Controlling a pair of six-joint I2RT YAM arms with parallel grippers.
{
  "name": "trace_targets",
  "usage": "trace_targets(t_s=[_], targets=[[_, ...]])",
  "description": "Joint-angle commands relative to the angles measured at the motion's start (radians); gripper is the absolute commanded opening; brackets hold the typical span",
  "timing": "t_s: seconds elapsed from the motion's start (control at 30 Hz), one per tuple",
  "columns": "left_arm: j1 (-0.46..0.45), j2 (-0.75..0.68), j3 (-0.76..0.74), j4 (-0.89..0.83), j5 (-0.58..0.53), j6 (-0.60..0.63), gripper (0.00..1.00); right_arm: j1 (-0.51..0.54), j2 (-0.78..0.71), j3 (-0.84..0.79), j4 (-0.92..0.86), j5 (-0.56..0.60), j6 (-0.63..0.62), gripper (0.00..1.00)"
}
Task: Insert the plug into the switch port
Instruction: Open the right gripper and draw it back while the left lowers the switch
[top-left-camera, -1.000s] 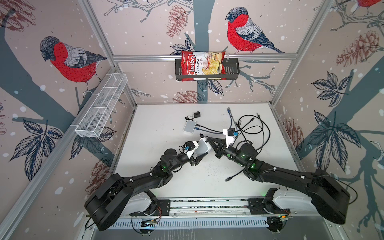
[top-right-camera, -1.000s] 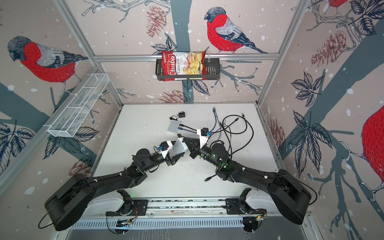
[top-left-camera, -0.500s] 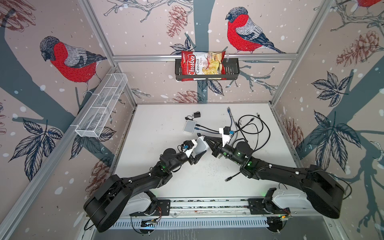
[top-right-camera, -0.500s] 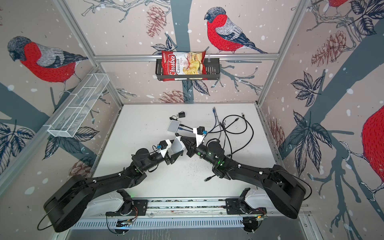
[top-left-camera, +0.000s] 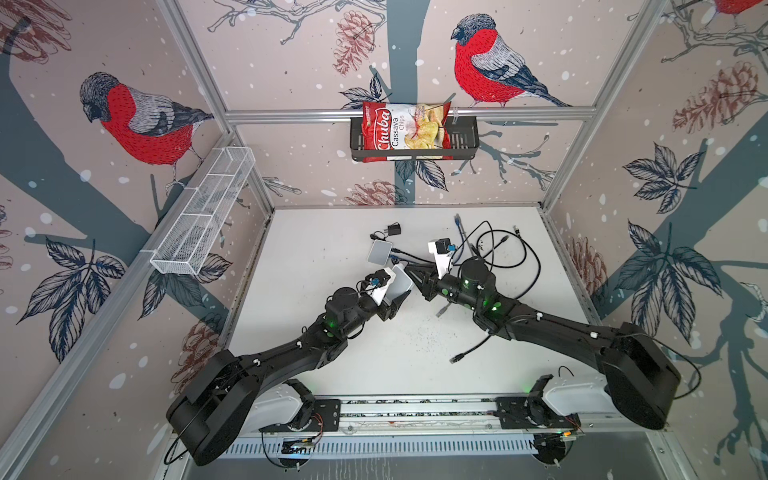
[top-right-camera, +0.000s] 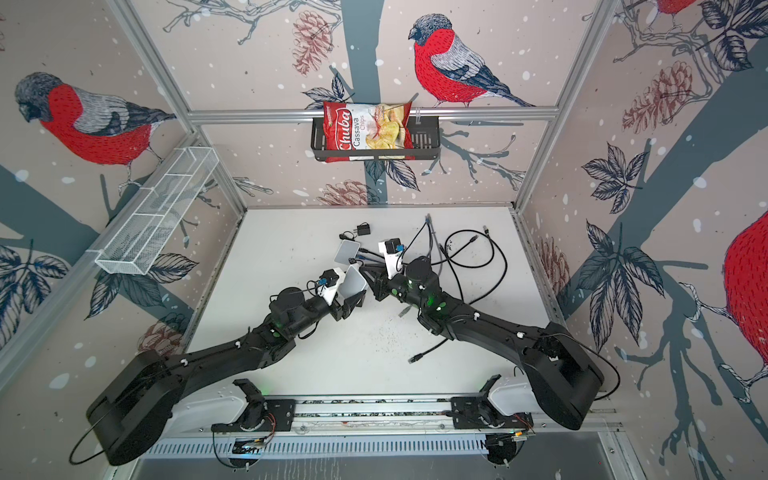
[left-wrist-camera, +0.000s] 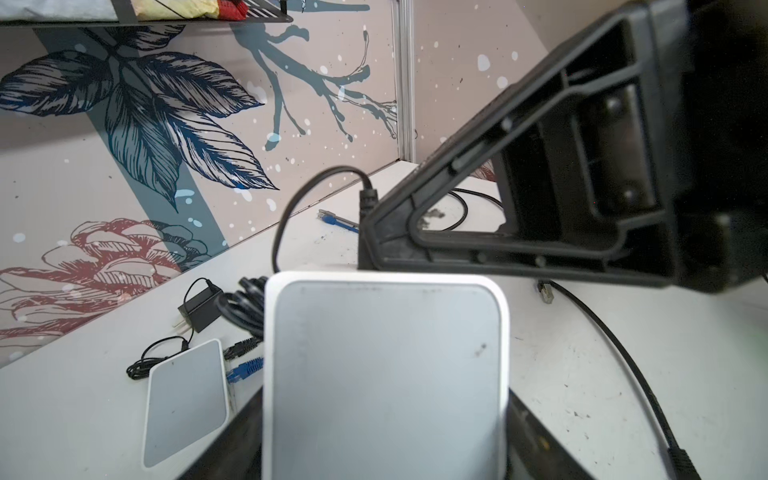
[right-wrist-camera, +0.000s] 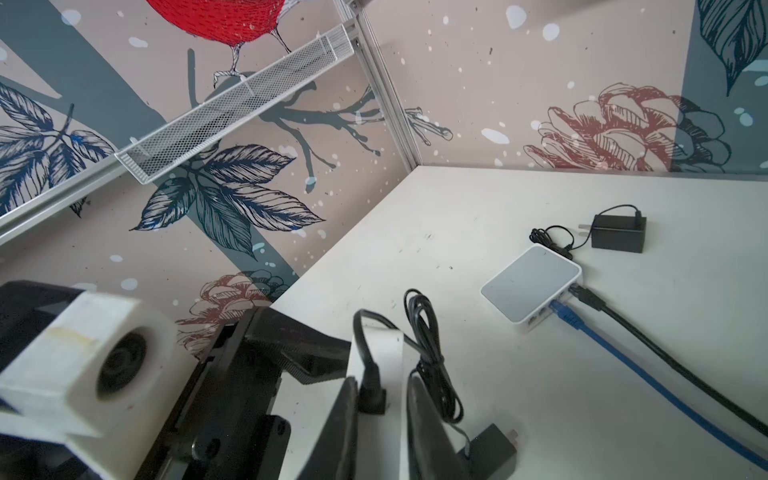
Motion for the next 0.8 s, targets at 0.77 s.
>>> trace_targets(t_s=[0.77], targets=[[-0.103, 0.204, 0.083, -0.625, -0.07, -0.354, 0.15, -0.249, -0.038, 0.117, -0.407, 0.095, -0.285, 0.47]])
